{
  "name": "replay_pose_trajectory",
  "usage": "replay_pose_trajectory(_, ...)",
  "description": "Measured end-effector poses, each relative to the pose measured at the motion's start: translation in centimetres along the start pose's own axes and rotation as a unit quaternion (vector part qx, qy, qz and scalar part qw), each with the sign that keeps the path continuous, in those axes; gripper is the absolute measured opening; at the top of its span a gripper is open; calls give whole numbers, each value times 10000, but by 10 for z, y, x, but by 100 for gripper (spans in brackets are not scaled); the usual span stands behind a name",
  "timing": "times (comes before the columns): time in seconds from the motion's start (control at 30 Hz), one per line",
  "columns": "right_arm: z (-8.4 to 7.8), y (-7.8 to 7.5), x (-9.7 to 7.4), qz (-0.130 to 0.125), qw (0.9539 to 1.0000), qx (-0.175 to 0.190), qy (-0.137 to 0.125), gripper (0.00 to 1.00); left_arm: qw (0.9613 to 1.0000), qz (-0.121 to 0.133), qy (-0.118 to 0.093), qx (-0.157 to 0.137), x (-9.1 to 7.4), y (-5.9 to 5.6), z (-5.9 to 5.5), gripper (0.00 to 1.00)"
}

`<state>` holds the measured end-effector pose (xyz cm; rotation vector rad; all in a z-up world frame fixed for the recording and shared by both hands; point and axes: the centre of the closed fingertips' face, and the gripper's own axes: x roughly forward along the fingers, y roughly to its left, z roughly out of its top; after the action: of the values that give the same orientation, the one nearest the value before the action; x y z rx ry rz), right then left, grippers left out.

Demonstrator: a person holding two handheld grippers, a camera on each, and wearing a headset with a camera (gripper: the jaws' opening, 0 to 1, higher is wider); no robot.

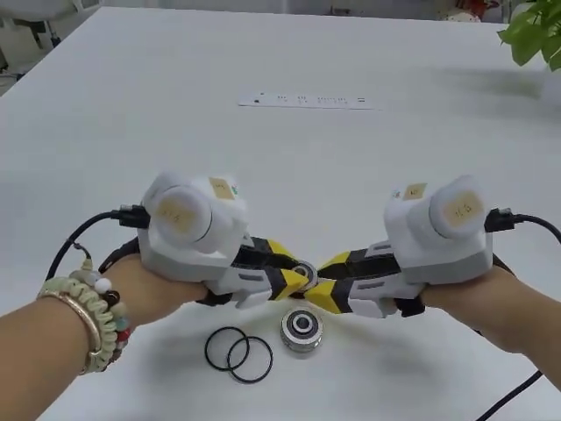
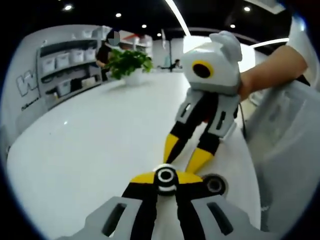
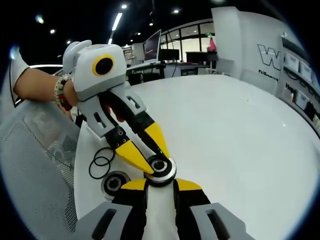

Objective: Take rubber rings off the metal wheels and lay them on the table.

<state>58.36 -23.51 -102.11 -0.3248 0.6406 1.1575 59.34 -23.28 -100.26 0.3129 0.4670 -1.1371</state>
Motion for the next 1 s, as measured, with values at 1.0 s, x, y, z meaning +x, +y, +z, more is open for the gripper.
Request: replay_pose_trajectory(1.0, -4, -16, -4, -345, 9898, 1374, 139, 0, 9999, 111, -3, 38, 0, 1, -1, 14)
